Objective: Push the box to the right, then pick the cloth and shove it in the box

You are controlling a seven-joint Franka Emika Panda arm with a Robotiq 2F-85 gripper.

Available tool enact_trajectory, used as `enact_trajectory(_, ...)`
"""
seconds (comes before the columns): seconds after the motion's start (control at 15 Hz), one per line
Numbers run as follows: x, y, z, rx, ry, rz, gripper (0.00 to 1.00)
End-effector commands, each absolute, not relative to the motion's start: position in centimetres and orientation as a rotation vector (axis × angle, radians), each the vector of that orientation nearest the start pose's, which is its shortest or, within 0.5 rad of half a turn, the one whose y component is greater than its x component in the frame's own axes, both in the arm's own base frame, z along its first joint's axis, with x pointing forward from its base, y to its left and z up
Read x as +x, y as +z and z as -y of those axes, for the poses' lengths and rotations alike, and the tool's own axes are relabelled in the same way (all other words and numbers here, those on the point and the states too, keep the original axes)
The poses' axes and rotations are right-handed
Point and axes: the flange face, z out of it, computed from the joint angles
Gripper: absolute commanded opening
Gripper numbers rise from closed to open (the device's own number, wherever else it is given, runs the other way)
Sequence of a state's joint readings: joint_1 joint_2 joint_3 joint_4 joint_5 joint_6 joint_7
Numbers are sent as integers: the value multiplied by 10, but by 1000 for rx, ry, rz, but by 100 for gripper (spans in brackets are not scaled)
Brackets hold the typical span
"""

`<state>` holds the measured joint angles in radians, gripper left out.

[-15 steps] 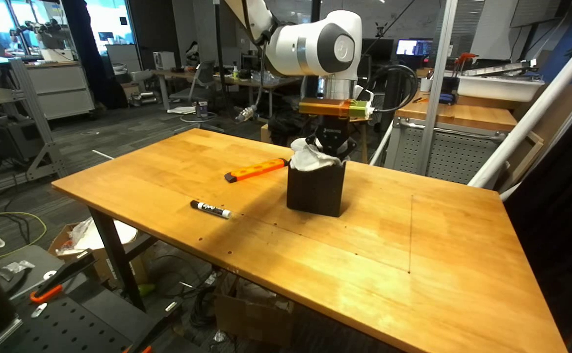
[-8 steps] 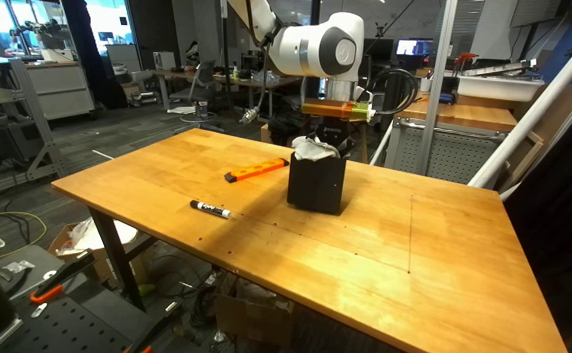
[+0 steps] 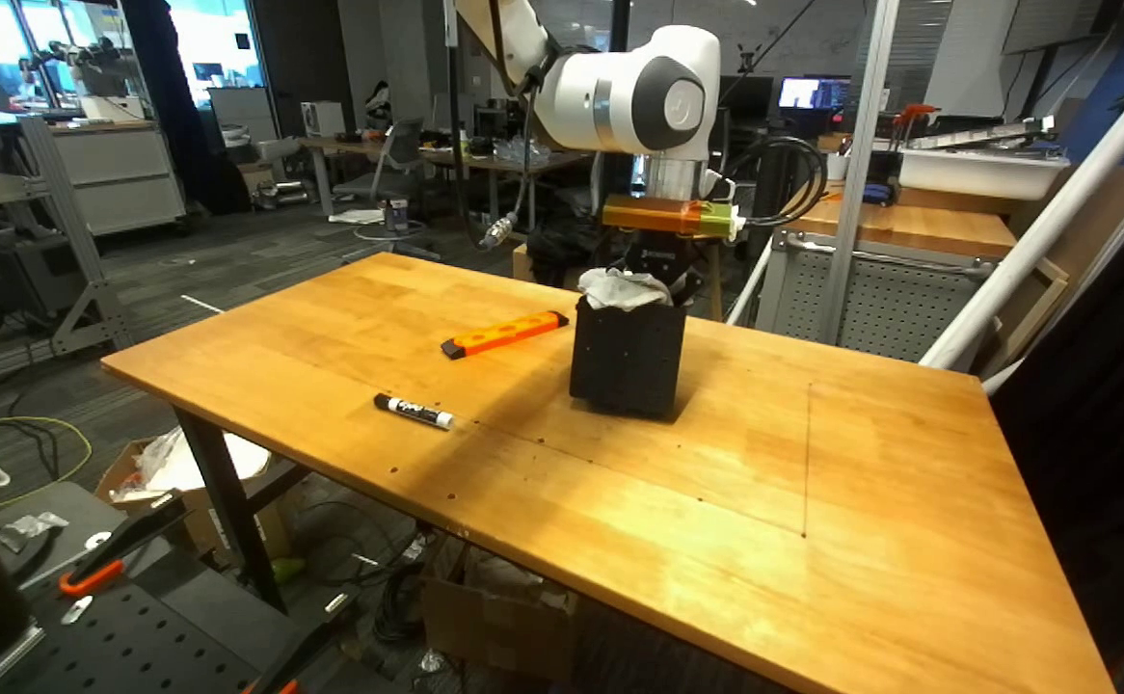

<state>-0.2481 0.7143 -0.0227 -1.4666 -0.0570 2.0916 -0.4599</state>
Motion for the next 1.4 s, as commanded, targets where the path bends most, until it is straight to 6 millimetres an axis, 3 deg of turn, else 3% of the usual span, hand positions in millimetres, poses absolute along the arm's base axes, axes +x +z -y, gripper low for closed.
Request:
enact_trajectory(0.0,693,254,196,-3149,93,394,0)
enact_trajectory(0.8,697,282,191,-3200,-25,363,0)
enact_trajectory(1.33,695,284,187,-3203,-58,250,0)
